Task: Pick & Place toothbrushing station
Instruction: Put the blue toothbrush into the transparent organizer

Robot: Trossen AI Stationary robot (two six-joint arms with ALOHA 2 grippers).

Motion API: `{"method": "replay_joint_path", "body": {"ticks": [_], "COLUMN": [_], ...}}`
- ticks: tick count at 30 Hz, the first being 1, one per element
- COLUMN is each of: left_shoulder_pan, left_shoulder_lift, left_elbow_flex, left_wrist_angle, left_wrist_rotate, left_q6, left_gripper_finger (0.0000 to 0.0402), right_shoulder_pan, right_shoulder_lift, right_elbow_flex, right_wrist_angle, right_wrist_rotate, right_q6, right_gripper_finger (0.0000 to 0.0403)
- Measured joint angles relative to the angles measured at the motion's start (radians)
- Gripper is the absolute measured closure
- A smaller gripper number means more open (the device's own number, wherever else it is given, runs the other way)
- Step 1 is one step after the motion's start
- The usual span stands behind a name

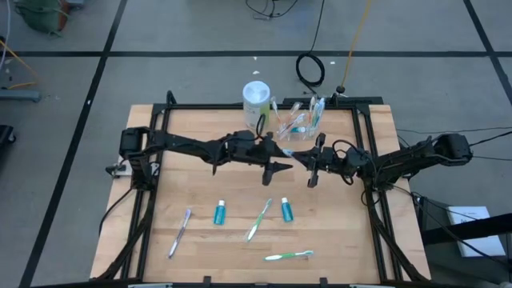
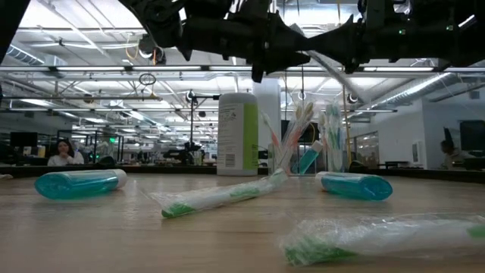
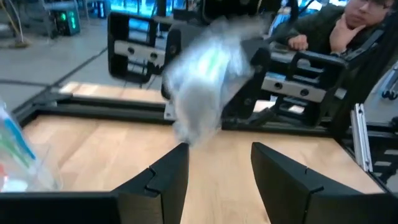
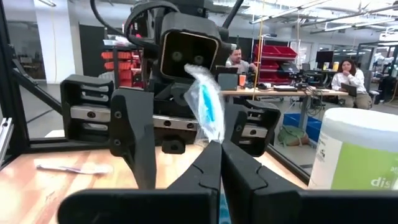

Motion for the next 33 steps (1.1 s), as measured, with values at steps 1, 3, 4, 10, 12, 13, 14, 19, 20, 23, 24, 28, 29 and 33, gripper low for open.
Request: {"method": "replay_joint_path", "body": {"ticks": [1, 3, 4, 10, 12, 13, 14, 19, 20, 23, 24, 28, 29, 33], "left_shoulder_pan": [0.002, 0.008, 0.011, 0.021, 0.021, 0.02, 0.018, 0.014, 0.014, 0.014, 0.014, 0.015, 0.015, 0.015], "left_shoulder_lift": [0.0, 0.0, 0.0, 0.0, 0.0, 0.0, 0.0, -0.001, -0.001, -0.001, -0.001, -0.001, -0.001, -0.001], "left_elbow_flex": [0.0, 0.0, 0.0, 0.0, 0.0, 0.0, 0.0, 0.0, 0.0, 0.0, 0.0, 0.0, 0.0, 0.0], "left_wrist_angle": [-0.011, -0.02, -0.024, -0.032, -0.01, 0.001, 0.013, 0.04, 0.041, 0.042, 0.042, 0.042, 0.042, 0.042], "left_wrist_rotate": [0.0, -0.007, -0.019, -0.046, -0.046, -0.046, -0.046, -0.045, -0.046, -0.046, -0.046, -0.046, -0.046, -0.046], "left_q6": [-0.01, -0.028, -0.043, -0.069, -0.062, -0.057, -0.054, -0.052, -0.052, -0.052, -0.052, -0.013, -0.007, -0.005], "left_gripper_finger": [0.0224, 0.0224, 0.0224, 0.0224, 0.0224, 0.0224, 0.0224, 0.0224, 0.0224, 0.0224, 0.0225, 0.0225, 0.0225, 0.0226], "right_shoulder_pan": [0.0, 0.0, 0.0, 0.0, 0.0, 0.0, 0.0, 0.0, 0.0, 0.0, 0.0, 0.0, 0.0, 0.0], "right_shoulder_lift": [0.0, 0.0, 0.0, 0.0, 0.0, 0.0, 0.0, 0.0, 0.0, 0.0, 0.0, 0.0, 0.0, 0.0], "right_elbow_flex": [0.0, 0.0, 0.0, 0.0, 0.0, 0.0, 0.0, 0.0, 0.0, 0.0, 0.0, 0.0, 0.0, 0.0], "right_wrist_angle": [-0.001, -0.002, -0.003, -0.004, -0.003, -0.002, -0.002, -0.002, -0.002, -0.002, -0.002, -0.001, -0.001, -0.001], "right_wrist_rotate": [0.0, 0.001, 0.001, 0.002, 0.002, 0.002, 0.002, 0.003, 0.002, 0.003, 0.003, 0.003, 0.003, 0.003], "right_q6": [0.0, 0.0, 0.0, 0.0, 0.0, 0.0, 0.0, 0.0, 0.0, 0.0, 0.0, 0.0, 0.0, 0.0], "right_gripper_finger": [0.0403, 0.0403, 0.0403, 0.0403, 0.0403, 0.0403, 0.0403, 0.0403, 0.0403, 0.0403, 0.0403, 0.0403, 0.0403, 0.0403]}}
